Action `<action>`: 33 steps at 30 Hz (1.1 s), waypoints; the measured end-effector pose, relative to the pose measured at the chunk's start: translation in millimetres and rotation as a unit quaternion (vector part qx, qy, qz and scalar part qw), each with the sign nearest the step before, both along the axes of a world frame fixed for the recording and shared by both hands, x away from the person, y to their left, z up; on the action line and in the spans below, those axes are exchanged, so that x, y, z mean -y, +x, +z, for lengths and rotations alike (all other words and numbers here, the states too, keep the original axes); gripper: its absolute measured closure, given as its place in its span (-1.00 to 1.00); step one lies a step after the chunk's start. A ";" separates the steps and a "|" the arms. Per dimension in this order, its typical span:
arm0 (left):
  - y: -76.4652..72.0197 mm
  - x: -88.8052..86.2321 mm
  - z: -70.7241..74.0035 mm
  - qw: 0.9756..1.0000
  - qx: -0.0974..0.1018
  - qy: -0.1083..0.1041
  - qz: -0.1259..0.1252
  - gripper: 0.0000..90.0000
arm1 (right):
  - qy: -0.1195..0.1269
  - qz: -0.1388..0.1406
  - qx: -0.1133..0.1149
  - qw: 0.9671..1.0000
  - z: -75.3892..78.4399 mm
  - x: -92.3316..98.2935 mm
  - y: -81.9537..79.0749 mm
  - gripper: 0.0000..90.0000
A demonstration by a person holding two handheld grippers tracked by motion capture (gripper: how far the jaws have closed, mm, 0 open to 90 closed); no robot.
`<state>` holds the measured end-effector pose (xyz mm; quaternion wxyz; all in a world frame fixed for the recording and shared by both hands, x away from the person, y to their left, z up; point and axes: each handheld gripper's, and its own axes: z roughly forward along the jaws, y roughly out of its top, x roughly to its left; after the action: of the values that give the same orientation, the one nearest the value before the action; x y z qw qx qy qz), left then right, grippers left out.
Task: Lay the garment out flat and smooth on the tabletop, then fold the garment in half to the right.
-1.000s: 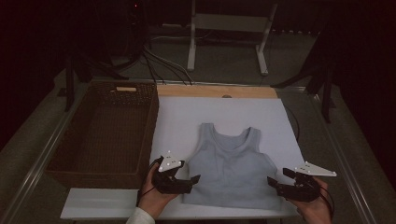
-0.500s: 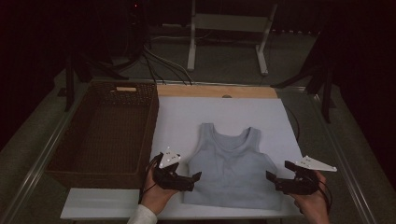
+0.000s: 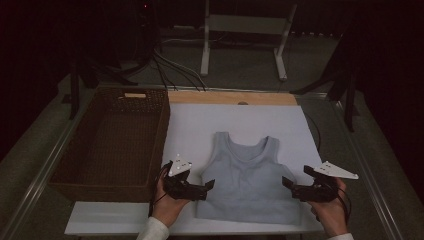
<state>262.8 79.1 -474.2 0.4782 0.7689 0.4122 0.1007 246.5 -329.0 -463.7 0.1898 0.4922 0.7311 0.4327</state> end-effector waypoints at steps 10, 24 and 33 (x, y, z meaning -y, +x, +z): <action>2.7 0.6 -3.3 1.000 -0.002 -0.005 -0.005 -1.00 | 0.003 -0.009 0.016 1.000 2.0 -3.7 6.4 -0.94; 5.6 4.1 -15.4 1.000 -0.013 0.001 0.001 -0.97 | 0.003 -0.013 0.031 0.999 3.5 -4.8 3.9 -0.93; 6.9 7.1 -25.1 1.000 -0.026 0.010 -0.003 -0.92 | 0.005 -0.018 0.039 0.999 5.9 -3.3 1.1 -0.93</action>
<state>269.7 72.0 -499.3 0.4596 0.7775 0.4213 0.0830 247.6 -325.7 -457.8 0.2229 0.4889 0.7123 0.4517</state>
